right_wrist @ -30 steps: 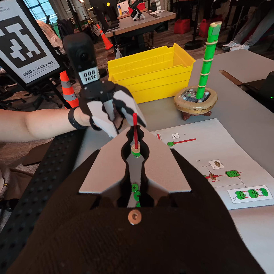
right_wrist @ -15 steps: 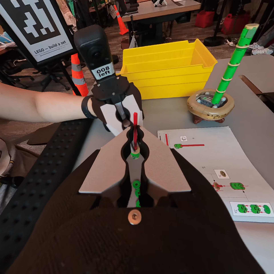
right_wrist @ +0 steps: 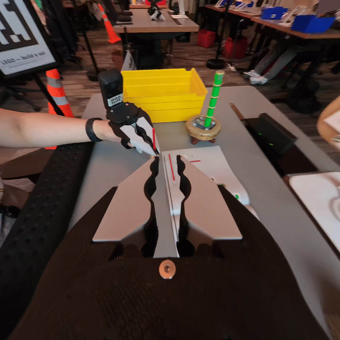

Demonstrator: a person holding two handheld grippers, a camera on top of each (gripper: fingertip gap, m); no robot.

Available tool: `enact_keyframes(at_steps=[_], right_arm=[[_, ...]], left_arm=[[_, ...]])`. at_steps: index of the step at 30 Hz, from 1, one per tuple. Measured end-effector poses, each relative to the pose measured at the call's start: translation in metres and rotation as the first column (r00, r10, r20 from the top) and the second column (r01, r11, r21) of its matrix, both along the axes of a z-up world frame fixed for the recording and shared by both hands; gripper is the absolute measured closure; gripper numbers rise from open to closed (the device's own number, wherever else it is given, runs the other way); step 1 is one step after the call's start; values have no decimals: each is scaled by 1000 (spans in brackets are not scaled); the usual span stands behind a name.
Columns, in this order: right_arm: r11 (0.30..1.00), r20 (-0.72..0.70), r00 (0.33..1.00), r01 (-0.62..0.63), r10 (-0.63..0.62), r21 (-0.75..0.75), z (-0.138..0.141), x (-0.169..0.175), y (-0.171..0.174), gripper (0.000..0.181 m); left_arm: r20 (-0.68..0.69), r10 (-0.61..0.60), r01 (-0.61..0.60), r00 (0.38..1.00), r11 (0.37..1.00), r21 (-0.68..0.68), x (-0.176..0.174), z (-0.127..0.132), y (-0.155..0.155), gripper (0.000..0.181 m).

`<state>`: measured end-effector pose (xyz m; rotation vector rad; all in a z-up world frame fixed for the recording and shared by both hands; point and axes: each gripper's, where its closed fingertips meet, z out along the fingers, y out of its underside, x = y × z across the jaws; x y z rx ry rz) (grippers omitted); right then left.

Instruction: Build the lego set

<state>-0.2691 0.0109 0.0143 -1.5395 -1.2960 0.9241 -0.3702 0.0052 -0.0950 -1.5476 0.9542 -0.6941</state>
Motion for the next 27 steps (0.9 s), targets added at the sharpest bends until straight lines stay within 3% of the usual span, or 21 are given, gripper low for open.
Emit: enact_keyframes(at_steps=[6, 11, 16, 27], right_arm=[[980, -49, 986, 167, -162, 108, 45, 72, 1, 162], [957, -83, 969, 244, -233, 157, 63, 107, -3, 162], [955, -129, 963, 256, -238, 150, 71, 118, -6, 162], [964, -45, 972, 235, -231, 128, 54, 115, -5, 162]], left_arm=[[-114, 18, -22, 993, 999, -29, -1, -13, -2, 179], [-219, 51, -61, 975, 997, -39, -8, -25, -3, 179], [-246, -5, -22, 969, 994, -107, -3, -39, -10, 179], [-226, 47, -80, 973, 987, -138, -16, -39, -9, 179]])
